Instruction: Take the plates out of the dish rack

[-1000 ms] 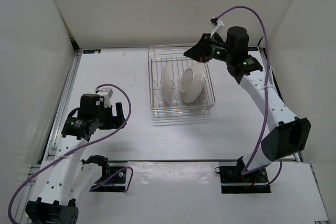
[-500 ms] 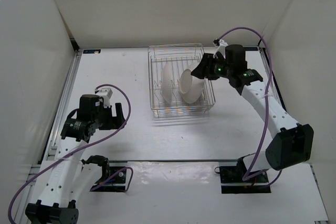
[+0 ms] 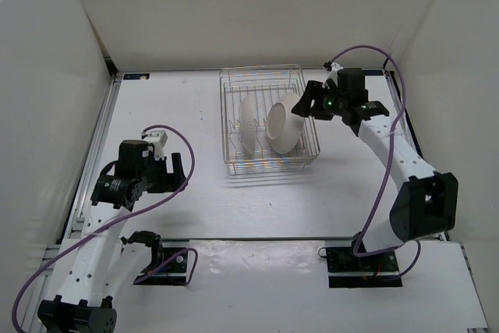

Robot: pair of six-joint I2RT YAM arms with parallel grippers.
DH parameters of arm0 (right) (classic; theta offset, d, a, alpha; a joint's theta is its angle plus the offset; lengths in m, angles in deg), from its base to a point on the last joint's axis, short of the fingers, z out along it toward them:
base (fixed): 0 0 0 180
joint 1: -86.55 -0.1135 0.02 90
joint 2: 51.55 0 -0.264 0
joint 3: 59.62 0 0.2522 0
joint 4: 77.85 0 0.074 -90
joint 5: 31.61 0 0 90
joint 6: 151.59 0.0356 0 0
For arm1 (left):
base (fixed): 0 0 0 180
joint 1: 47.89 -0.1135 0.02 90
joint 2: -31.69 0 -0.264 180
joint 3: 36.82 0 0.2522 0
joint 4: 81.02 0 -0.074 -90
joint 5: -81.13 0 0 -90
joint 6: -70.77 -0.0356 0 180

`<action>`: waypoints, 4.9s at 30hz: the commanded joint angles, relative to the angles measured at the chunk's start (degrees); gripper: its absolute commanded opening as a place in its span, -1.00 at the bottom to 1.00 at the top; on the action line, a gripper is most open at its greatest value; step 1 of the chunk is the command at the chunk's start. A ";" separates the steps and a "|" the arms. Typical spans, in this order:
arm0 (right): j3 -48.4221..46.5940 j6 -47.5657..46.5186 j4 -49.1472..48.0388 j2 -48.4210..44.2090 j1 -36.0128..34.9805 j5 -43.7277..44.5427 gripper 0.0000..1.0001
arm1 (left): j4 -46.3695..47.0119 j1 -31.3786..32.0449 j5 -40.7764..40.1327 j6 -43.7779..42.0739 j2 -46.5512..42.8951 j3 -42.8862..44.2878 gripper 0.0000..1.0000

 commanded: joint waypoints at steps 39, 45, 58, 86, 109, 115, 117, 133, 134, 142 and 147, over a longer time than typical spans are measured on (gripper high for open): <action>-0.15 14.16 -27.07 12.07 1.62 -27.26 -0.92 | -0.44 0.04 0.30 -0.51 1.10 2.04 1.00; -1.91 15.13 -27.07 11.90 1.53 -28.49 -1.00 | -0.52 0.12 0.21 -0.51 0.92 2.04 1.00; -8.85 17.24 -21.63 5.23 1.01 -23.49 -1.00 | -0.53 0.04 -0.14 -0.51 1.09 2.04 1.00; 3.63 29.72 -43.51 -2.33 0.13 -18.12 -1.00 | -1.14 0.12 -0.84 -0.24 1.01 1.86 1.00; -1.32 -9.12 21.71 -32.21 0.48 16.85 -1.00 | -0.97 0.12 -0.41 -0.15 1.10 1.77 1.00; 10.30 -7.21 24.26 -33.71 0.56 29.16 -1.00 | -1.05 0.12 -0.14 -0.15 1.62 1.77 1.00; 13.62 -6.15 24.17 -33.45 0.65 33.72 -1.00 | -0.88 0.12 -0.05 -0.07 1.80 1.77 1.00; 18.75 -3.59 14.25 -16.05 0.83 47.80 -1.00 | -0.79 0.12 0.91 -0.07 2.68 1.69 1.00; 18.14 -3.42 14.15 -14.48 0.74 48.15 -1.00 | -0.96 0.04 1.09 -0.24 2.50 1.77 1.00; 16.45 -2.98 15.21 -8.84 0.65 44.04 -0.30 | -0.88 0.12 1.35 -0.15 2.42 1.69 1.00; 17.96 -3.06 14.15 -11.12 0.91 40.60 -0.19 | -0.79 0.04 1.35 -0.07 2.50 1.77 1.00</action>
